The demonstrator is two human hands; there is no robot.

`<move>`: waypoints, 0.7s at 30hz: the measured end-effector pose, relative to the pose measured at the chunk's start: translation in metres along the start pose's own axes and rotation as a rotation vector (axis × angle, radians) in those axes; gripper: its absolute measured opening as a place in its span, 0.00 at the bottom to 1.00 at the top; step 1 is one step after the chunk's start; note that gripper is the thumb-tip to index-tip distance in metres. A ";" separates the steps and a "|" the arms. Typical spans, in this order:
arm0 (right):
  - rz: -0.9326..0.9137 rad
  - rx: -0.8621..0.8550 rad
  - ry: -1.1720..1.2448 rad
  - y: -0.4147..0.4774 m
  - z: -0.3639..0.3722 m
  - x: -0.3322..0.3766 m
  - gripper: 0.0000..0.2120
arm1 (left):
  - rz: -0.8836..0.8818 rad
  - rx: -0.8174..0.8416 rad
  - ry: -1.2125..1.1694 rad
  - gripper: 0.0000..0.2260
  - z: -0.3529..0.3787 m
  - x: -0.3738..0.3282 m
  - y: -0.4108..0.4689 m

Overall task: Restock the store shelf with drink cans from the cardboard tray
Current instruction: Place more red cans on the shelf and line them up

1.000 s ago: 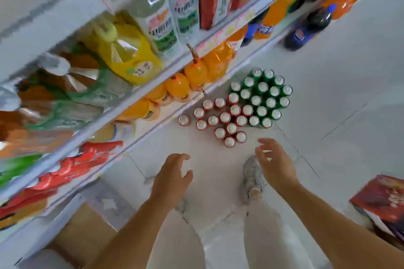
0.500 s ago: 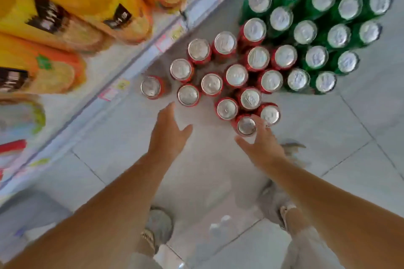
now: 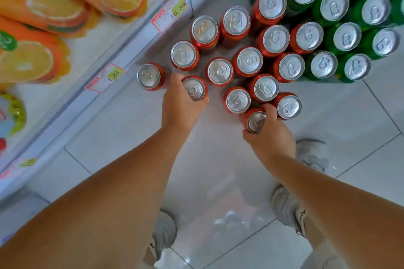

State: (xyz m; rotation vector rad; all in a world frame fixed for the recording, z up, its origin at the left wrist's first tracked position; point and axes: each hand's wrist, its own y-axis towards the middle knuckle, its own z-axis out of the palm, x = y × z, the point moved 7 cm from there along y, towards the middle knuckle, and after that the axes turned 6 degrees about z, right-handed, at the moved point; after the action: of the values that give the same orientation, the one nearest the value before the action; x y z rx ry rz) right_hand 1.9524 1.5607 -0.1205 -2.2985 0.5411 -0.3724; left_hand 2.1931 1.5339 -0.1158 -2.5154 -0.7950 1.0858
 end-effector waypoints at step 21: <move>-0.611 -0.048 0.456 -0.483 -0.461 0.209 0.31 | 0.312 -0.300 -0.351 0.28 -0.555 -0.322 -0.340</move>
State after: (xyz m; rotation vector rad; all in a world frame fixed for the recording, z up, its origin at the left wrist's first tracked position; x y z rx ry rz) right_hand 2.0737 1.4959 0.5649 -2.3925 0.0382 -1.2047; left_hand 2.2938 1.5939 0.6012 -2.8062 -0.7075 1.6571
